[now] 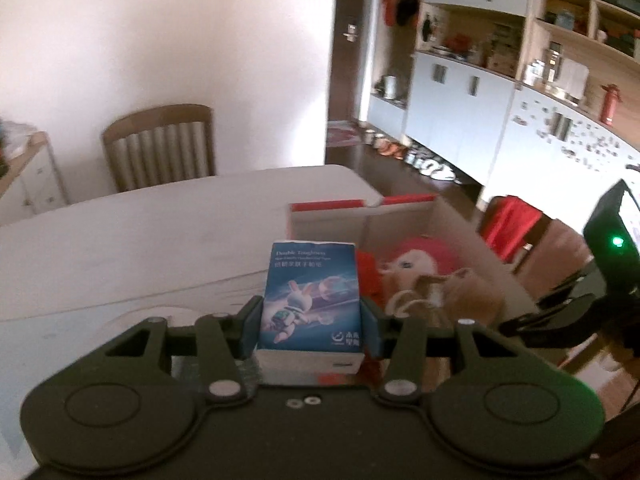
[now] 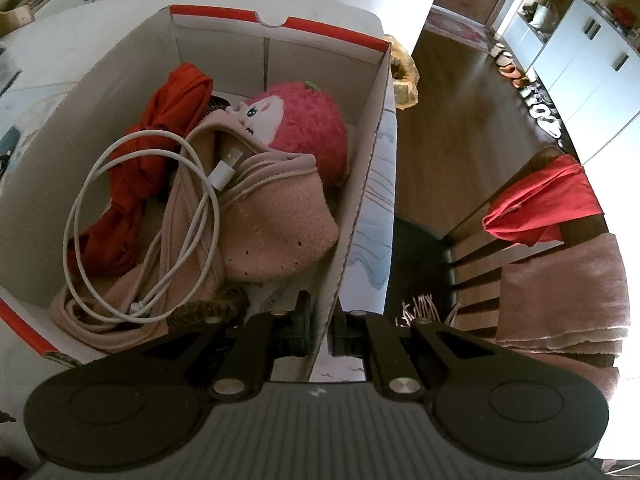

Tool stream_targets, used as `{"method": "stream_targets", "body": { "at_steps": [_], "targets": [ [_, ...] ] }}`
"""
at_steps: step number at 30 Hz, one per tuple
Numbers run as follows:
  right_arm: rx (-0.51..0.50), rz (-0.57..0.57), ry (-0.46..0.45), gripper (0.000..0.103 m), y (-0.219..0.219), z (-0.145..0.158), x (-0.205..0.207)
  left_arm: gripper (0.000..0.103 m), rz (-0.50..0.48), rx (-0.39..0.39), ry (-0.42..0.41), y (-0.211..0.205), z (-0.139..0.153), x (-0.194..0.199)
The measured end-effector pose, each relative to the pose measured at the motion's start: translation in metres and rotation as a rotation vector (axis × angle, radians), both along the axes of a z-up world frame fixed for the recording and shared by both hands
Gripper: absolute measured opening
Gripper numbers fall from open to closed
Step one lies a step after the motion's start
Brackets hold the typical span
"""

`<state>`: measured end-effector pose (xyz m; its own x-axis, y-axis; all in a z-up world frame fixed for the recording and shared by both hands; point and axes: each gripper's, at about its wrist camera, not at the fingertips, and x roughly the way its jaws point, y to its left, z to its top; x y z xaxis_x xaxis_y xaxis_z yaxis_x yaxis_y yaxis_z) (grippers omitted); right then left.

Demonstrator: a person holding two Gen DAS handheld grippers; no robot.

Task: Organize objects
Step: 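Carry the blue packet with the left gripper into the shoebox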

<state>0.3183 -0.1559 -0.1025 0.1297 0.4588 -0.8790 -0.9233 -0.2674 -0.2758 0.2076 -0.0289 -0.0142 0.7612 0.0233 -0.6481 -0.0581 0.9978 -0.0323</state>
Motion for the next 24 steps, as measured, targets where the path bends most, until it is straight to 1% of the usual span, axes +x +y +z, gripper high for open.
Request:
{"method": "stream_targets", "body": {
  "at_steps": [2, 8, 12, 18, 24],
  "targets": [
    [-0.002, 0.001, 0.0, 0.007, 0.001, 0.0, 0.001, 0.048, -0.034, -0.003, 0.007, -0.014, -0.004, 0.004],
    [0.001, 0.01, 0.013, 0.007, 0.0, 0.002, 0.004, 0.048, -0.144, -0.017, 0.066, -0.049, -0.024, 0.023],
    [0.0, 0.014, 0.016, 0.007, 0.0, 0.002, 0.006, 0.048, -0.206, -0.011, 0.104, -0.065, -0.038, 0.033],
    [-0.003, 0.025, 0.017, 0.007, 0.0, 0.001, 0.006, 0.048, -0.236, 0.014, 0.168, -0.074, -0.062, 0.039],
    [-0.003, 0.031, 0.018, 0.007, -0.001, 0.001, 0.006, 0.048, -0.261, 0.037, 0.216, -0.081, -0.077, 0.047]
  ]
}}
